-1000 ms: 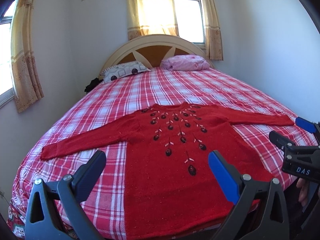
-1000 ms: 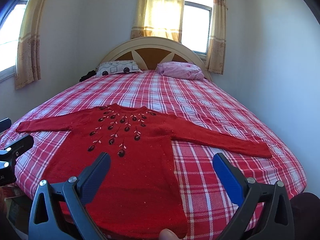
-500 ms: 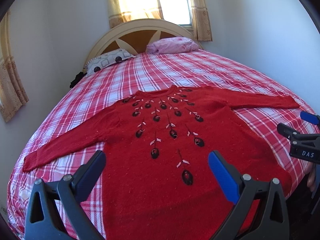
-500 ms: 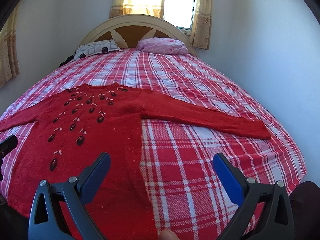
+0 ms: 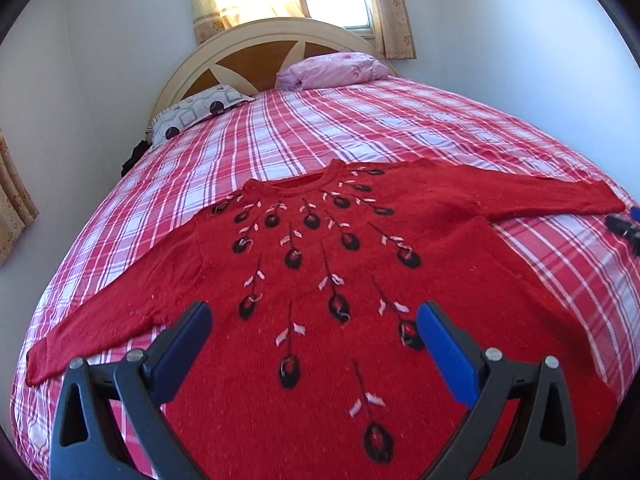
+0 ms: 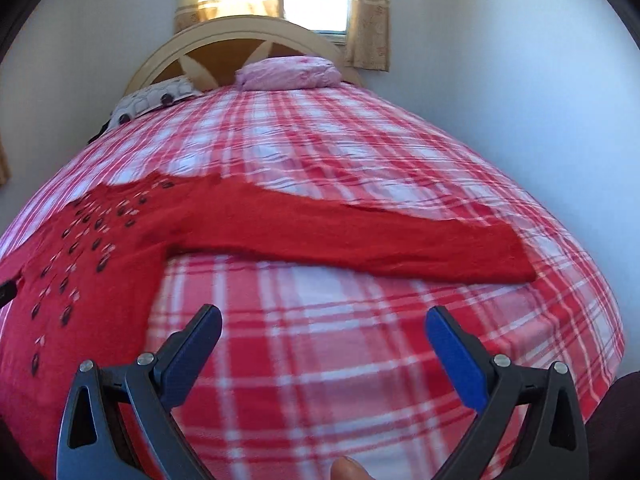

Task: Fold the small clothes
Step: 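Move the right tool to the sweater sleeve cuff and grasp it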

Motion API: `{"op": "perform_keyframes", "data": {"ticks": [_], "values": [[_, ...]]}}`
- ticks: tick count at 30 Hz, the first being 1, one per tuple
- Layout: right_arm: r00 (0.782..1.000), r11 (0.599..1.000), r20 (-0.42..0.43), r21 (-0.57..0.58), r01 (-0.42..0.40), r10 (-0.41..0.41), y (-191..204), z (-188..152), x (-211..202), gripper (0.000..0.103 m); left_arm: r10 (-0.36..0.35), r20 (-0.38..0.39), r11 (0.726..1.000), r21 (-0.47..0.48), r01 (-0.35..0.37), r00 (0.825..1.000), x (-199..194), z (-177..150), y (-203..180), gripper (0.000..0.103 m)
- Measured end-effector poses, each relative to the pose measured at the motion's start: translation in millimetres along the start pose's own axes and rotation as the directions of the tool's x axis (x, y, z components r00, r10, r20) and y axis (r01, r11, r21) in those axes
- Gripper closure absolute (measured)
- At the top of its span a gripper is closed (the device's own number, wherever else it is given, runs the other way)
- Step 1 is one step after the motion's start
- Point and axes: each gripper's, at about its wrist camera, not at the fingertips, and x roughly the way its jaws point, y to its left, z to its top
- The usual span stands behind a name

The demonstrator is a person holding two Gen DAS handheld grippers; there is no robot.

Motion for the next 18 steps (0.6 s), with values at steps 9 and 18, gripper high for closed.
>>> {"op": "perform_keyframes", "data": {"ticks": [9, 18], "values": [[0.987, 0.955, -0.047, 0.248, 0.163, -0.156, -134.4, 30.0, 33.5, 0.022, 0.01, -0.027, 0.999, -0.032, -0.011, 1.0, 31.4, 3.0, 11.9, 0.0], [0.975, 0.902, -0.146, 0.376, 0.213, -0.17, -191.3, 29.8, 58.5, 0.044, 0.032, -0.057, 0.998, -0.053, -0.035, 0.998, 48.8, 0.3, 22.7, 0.0]]}}
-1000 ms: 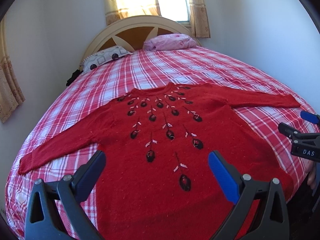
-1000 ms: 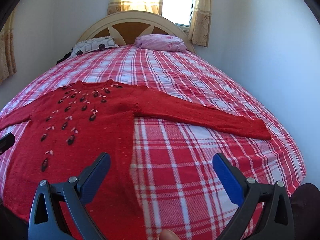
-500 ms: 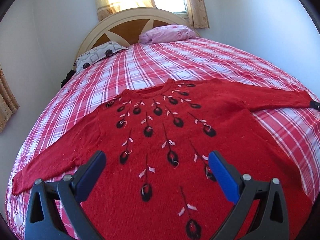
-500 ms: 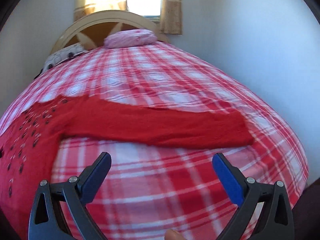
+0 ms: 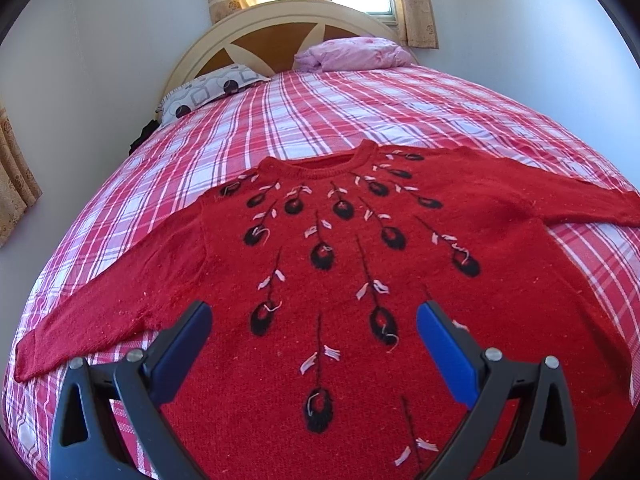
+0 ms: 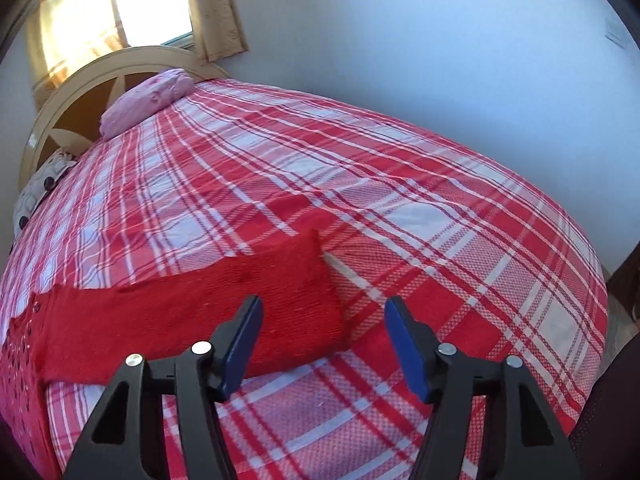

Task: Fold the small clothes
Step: 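Move the right tool to the sweater sleeve cuff and grasp it, then lift the sleeve with the right tool and fold it across the sweater body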

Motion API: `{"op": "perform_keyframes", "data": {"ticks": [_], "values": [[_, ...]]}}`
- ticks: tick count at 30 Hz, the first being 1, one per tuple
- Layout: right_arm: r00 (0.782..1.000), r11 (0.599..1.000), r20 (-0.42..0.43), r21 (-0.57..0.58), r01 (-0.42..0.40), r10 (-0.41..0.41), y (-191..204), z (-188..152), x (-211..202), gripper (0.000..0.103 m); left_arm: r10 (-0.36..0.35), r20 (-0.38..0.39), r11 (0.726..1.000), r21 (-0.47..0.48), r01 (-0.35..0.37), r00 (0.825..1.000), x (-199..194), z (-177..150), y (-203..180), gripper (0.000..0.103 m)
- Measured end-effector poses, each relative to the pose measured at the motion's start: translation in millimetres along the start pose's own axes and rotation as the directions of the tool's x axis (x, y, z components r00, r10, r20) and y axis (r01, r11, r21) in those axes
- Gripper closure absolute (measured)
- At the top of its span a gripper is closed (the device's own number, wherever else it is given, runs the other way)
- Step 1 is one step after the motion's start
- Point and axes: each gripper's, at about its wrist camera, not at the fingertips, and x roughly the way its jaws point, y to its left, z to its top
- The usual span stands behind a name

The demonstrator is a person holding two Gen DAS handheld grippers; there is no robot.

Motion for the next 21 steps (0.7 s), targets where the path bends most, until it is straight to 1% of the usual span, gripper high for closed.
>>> {"op": "perform_keyframes", "data": {"ticks": [4, 5, 6, 8, 10, 12, 15, 16, 18, 20, 21], "values": [[0.999, 0.999, -0.033, 0.048, 0.002, 0.0, -13.5, 1.4, 17.7, 0.044, 0.003, -0.013, 1.0, -0.013, -0.003, 1.0, 5.2, -2.9, 4.7, 0.0], [0.999, 0.998, -0.041, 0.059, 0.0, 0.002, -16.5, 1.0, 22.0, 0.046, 0.003, -0.017, 1.0, -0.018, -0.004, 1.0, 6.2, -3.6, 5.9, 0.0], [0.999, 0.997, -0.052, 0.077, -0.012, 0.016, -19.5, 0.3, 26.1, 0.05, 0.002, -0.021, 1.0, -0.022, -0.002, 1.0, 7.3, -3.7, 7.0, 0.0], [0.998, 0.994, -0.05, 0.095, -0.044, 0.049, -20.5, -0.6, 29.3, 0.051, -0.004, -0.027, 0.999, -0.033, 0.003, 1.0, 9.1, -4.9, 9.9, 0.0], [0.995, 0.99, -0.049, 0.109, -0.084, 0.09, -20.8, -0.2, 30.0, 0.056, -0.008, -0.03, 0.999, -0.038, 0.006, 1.0, 9.6, -5.8, 11.2, 0.0], [0.993, 0.987, -0.053, 0.124, -0.098, 0.105, -20.5, 0.9, 31.2, 0.062, -0.01, -0.03, 0.999, -0.041, 0.009, 0.999, 8.6, -6.6, 12.7, 0.0], [0.989, 0.983, -0.062, 0.13, -0.127, 0.136, -16.1, 1.6, 33.5, 0.063, -0.019, -0.024, 0.999, -0.048, 0.018, 1.0, 5.8, -7.6, 15.7, 0.0], [0.989, 0.984, -0.064, 0.123, -0.126, 0.135, -13.8, 1.5, 34.2, 0.066, -0.026, -0.026, 0.998, -0.051, 0.025, 0.999, 5.7, -7.9, 16.8, 0.0], [0.99, 0.988, -0.071, 0.102, -0.117, 0.124, -8.6, 1.3, 35.4, 0.082, -0.044, -0.031, 0.997, -0.06, 0.042, 0.999, 5.7, -8.7, 19.0, 0.0], [0.987, 0.986, -0.079, 0.1, -0.134, 0.142, -5.6, 1.2, 35.1, 0.088, -0.064, -0.029, 0.996, -0.068, 0.062, 0.998, 4.9, -8.9, 20.9, 0.0], [0.985, 0.984, -0.08, 0.102, -0.144, 0.152, -3.8, 1.3, 34.0, 0.09, -0.067, -0.028, 0.995, -0.071, 0.065, 0.997, 4.2, -8.7, 21.5, 0.0]]}}
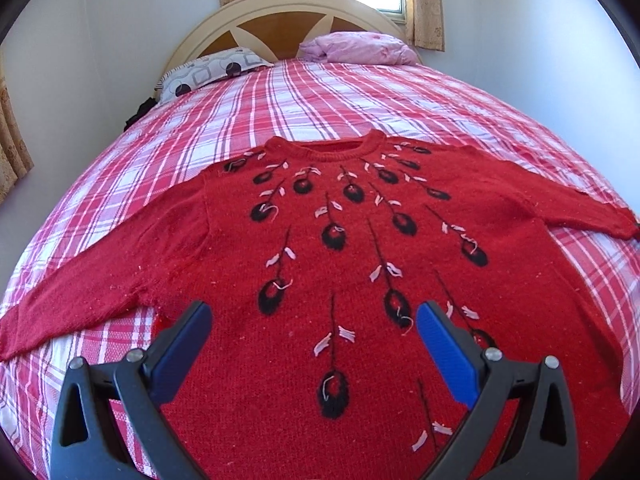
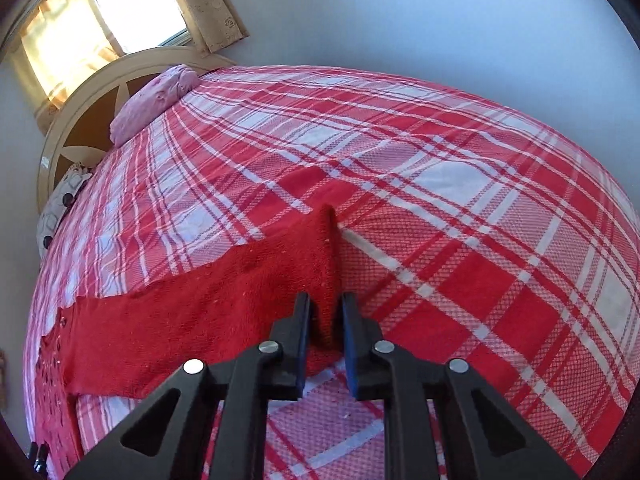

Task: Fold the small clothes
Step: 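Lift the sleeve with the right tool and fold it across the sweater body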

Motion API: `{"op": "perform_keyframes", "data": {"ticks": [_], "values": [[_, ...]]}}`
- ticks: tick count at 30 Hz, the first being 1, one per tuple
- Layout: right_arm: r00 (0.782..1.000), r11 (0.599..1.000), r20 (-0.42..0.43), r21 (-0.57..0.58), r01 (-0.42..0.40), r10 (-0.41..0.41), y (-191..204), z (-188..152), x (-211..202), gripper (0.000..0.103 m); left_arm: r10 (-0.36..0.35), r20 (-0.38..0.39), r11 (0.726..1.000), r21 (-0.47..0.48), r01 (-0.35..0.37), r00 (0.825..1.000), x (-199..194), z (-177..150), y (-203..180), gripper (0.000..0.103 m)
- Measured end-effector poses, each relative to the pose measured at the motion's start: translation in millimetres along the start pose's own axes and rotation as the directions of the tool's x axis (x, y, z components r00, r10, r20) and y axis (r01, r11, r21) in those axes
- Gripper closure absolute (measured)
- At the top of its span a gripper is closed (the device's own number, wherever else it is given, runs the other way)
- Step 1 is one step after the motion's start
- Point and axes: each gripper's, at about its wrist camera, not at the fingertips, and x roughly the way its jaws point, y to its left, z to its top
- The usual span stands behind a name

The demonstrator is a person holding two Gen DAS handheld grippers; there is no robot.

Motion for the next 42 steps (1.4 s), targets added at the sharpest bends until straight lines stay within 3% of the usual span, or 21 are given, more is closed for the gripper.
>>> {"op": "perform_keyframes", "data": {"ticks": [7, 15, 22, 29, 33, 37, 38, 40, 41, 42], "values": [[0.997, 0.996, 0.017, -0.04, -0.076, 0.077, 34.8, -0.1, -21.3, 0.094, -0.024, 0.008, 0.999, -0.026, 0.024, 1.0, -4.8, 1.2, 6.8, 0.0], [0.968, 0.947, 0.038, -0.221, -0.235, 0.249, 147.3, 0.1, -64.3, 0.096, -0.07, 0.021, 0.997, -0.042, 0.071, 0.997, -11.1, -4.3, 13.5, 0.0], [0.921, 0.835, -0.038, -0.41, -0.367, 0.387, 277.3, -30.0, -78.7, 0.097, -0.106, 0.032, 0.991, -0.073, 0.108, 0.994, -18.8, -8.9, 26.9, 0.0], [0.884, 0.704, -0.21, -0.541, -0.46, 0.417, 376.4, -110.3, -37.2, 0.096, -0.196, 0.007, 0.972, -0.13, 0.195, 0.981, -21.0, -7.9, 42.1, 0.0], [0.861, 0.619, -0.313, -0.599, -0.507, 0.402, 397.2, -149.7, -2.9, 0.093, -0.231, -0.011, 0.961, -0.158, 0.227, 0.973, -20.0, -1.2, 46.5, 0.0], [0.865, 0.601, -0.323, -0.623, -0.5, 0.384, 367.1, -158.9, 2.3, 0.09, -0.218, -0.005, 0.968, -0.127, 0.216, 0.976, -20.4, 6.1, 36.6, 0.0], [0.866, 0.608, -0.316, -0.619, -0.497, 0.387, 352.8, -154.7, 0.5, 0.087, -0.219, -0.008, 0.969, -0.116, 0.217, 0.976, -18.7, 8.4, 30.8, 0.0], [0.883, 0.629, -0.287, -0.622, -0.467, 0.372, 333.4, -146.7, -2.5, 0.06, -0.24, -0.021, 0.966, -0.102, 0.236, 0.971, -12.4, 12.8, 18.0, 0.002], [0.897, 0.656, -0.246, -0.616, -0.436, 0.366, 316.7, -140.5, -6.7, 0.037, -0.253, -0.037, 0.964, -0.096, 0.249, 0.967, -6.5, 15.9, 7.6, 0.004], [0.899, 0.674, -0.22, -0.601, -0.43, 0.379, 306.6, -135.7, -11.3, 0.035, -0.265, -0.044, 0.961, -0.09, 0.26, 0.963, -3.8, 18.3, 0.9, 0.005]]}}
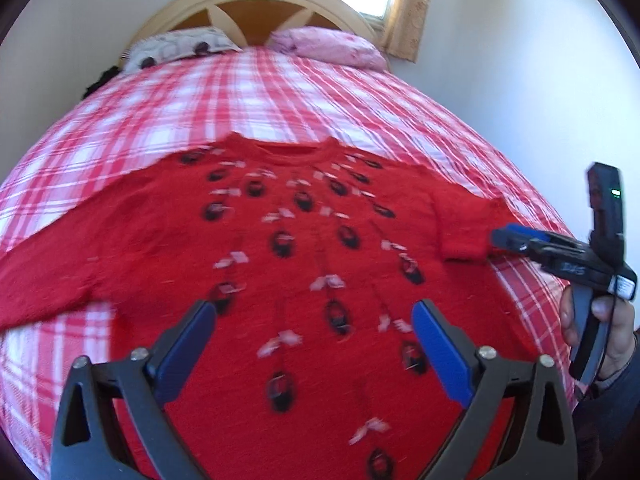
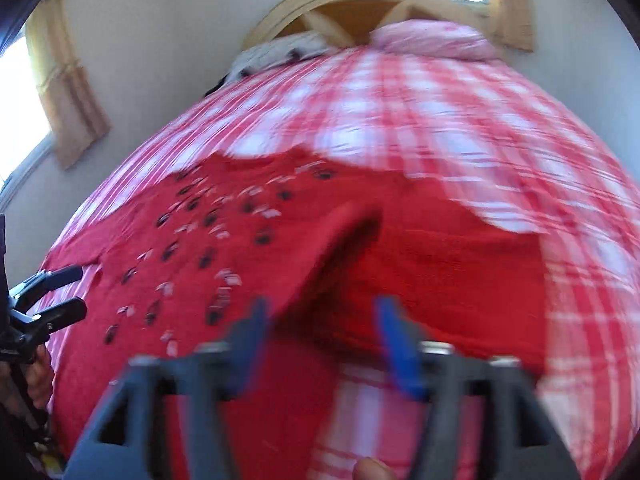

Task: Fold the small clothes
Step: 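Lift the sleeve with the right tool and fold it across the sweater body, then grasp the cuff of the folded sleeve with the left tool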

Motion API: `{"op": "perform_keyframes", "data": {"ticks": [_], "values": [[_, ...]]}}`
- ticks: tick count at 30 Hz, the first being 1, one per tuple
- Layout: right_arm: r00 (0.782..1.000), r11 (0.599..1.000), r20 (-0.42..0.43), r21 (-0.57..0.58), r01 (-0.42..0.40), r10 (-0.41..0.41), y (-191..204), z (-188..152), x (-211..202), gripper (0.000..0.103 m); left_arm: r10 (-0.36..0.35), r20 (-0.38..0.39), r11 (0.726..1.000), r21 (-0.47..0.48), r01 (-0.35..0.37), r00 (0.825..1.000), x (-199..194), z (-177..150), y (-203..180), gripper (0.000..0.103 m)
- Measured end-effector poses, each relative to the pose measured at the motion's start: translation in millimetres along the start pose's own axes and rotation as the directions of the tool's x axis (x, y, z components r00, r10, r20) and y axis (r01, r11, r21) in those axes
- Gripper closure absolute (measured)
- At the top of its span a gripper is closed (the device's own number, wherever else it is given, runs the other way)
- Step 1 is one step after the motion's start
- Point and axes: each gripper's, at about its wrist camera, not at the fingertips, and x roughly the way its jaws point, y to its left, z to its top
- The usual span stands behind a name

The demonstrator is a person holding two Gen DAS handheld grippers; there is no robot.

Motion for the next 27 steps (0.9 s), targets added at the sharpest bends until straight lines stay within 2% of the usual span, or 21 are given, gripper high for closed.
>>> {"op": "perform_keyframes", "data": {"ticks": [2, 4, 8, 12, 14, 16, 19, 22, 27], "values": [[0.999, 0.999, 0.022, 0.034, -0.04, 0.039, -15.3, -6.3, -15.5, 0.035, -0.016, -0.016, 1.0, 0.023, 0.017, 1.0, 11.6, 4.7, -17.1, 0.006], [0.999, 0.998, 0.038, 0.05, -0.04, 0.038, -20.0, -8.1, -24.2, 0.035, -0.041, -0.021, 0.998, 0.04, 0.042, 0.999, 17.2, 8.7, -32.6, 0.006], [0.997, 0.992, 0.076, 0.12, -0.035, 0.026, -35.9, -21.8, -40.2, 0.035, -0.046, -0.003, 0.992, 0.121, 0.046, 0.999, 17.0, 14.5, -65.8, 0.006], [0.993, 0.982, 0.096, 0.185, 0.043, -0.061, -60.8, -41.4, -50.5, 0.035, -0.035, 0.005, 0.967, 0.252, 0.033, 0.999, 29.9, 18.6, -106.4, 0.006], [0.989, 0.976, 0.112, 0.205, 0.074, -0.098, -69.0, -47.4, -55.2, 0.035, -0.039, -0.005, 0.946, 0.323, 0.039, 0.999, 41.7, 20.6, -129.2, 0.006], [0.988, 0.974, 0.122, 0.214, 0.068, -0.096, -73.1, -49.6, -57.6, 0.034, -0.032, -0.007, 0.93, 0.366, 0.032, 0.999, 52.9, 22.9, -147.2, 0.006], [0.983, 0.977, 0.145, 0.199, 0.082, -0.112, -72.0, -54.7, -59.4, 0.034, -0.02, -0.025, 0.926, 0.378, 0.028, 0.999, 72.4, 28.1, -160.0, 0.015], [0.981, 0.98, 0.149, 0.175, 0.098, -0.124, -71.0, -59.7, -59.1, 0.034, 0.009, -0.081, 0.93, 0.366, 0.021, 0.997, 96.3, 34.0, -155.5, 0.033], [0.981, 0.982, 0.155, 0.163, 0.095, -0.12, -71.2, -63.5, -57.4, 0.034, -0.065, -0.113, 0.945, 0.313, 0.098, 0.991, 94.9, 36.3, -147.3, 0.044]]}}
